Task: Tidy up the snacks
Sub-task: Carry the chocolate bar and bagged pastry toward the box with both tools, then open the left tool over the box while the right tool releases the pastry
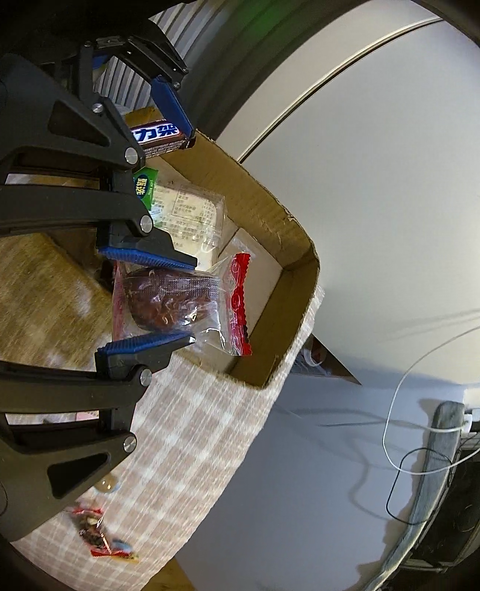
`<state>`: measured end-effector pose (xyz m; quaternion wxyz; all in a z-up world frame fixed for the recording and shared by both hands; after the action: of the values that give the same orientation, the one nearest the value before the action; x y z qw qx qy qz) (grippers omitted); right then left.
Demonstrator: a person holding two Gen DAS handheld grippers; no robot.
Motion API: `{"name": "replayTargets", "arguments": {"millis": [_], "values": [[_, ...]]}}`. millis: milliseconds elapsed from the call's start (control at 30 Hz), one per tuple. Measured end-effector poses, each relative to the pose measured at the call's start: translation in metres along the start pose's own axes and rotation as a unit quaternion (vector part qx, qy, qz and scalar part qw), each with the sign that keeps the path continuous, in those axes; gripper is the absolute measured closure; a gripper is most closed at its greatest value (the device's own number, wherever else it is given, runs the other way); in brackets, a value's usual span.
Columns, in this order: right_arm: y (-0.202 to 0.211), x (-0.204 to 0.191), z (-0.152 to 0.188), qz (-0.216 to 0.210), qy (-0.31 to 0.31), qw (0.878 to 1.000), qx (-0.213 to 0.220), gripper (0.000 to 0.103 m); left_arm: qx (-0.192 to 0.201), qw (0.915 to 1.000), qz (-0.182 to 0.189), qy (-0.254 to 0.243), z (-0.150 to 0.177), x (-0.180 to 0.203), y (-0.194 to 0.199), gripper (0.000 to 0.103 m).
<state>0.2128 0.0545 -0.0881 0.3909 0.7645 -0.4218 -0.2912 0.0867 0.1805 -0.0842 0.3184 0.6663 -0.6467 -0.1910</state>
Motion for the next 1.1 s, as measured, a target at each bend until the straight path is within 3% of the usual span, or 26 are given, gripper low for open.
{"name": "replayTargets", "arguments": {"millis": [467,533,567,600,667,1100], "values": [[-0.018,-0.005,-0.005,-0.004,0.009,1.000,-0.010,0.068,-0.009,0.9999,0.000,0.008,0.000,-0.005,-0.007,0.051],[-0.018,-0.006,-0.006,-0.003,0.012,1.000,-0.006,0.064,-0.007,1.0000,-0.001,0.007,0.000,-0.004,-0.006,0.043],[-0.017,-0.006,-0.006,-0.002,0.012,1.000,-0.004,0.055,-0.005,1.0000,0.000,0.007,-0.001,-0.003,-0.004,0.035],[-0.015,-0.006,-0.006,-0.001,0.012,1.000,-0.001,0.043,-0.003,1.0000,0.000,0.006,-0.001,-0.002,-0.004,0.033],[-0.011,-0.006,-0.007,0.000,0.011,1.000,0.008,0.037,0.001,1.0000,-0.001,0.002,-0.001,-0.001,-0.001,0.033],[0.002,-0.008,-0.003,0.005,0.011,1.000,0.015,0.037,0.010,0.9999,0.000,0.004,-0.001,0.002,0.007,0.033]]}}
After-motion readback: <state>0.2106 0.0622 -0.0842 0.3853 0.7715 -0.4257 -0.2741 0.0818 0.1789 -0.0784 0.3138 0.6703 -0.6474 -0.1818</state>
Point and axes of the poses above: each gripper's, at about its wrist camera, not at the fingertips, and y roughly against the way its jaws point, x to its right, z to its underside, the point moved 1 cm from there along -y, roughly the way its jaws point, and after that the axes turned 3 degrees about y, right-handed, at the moved point
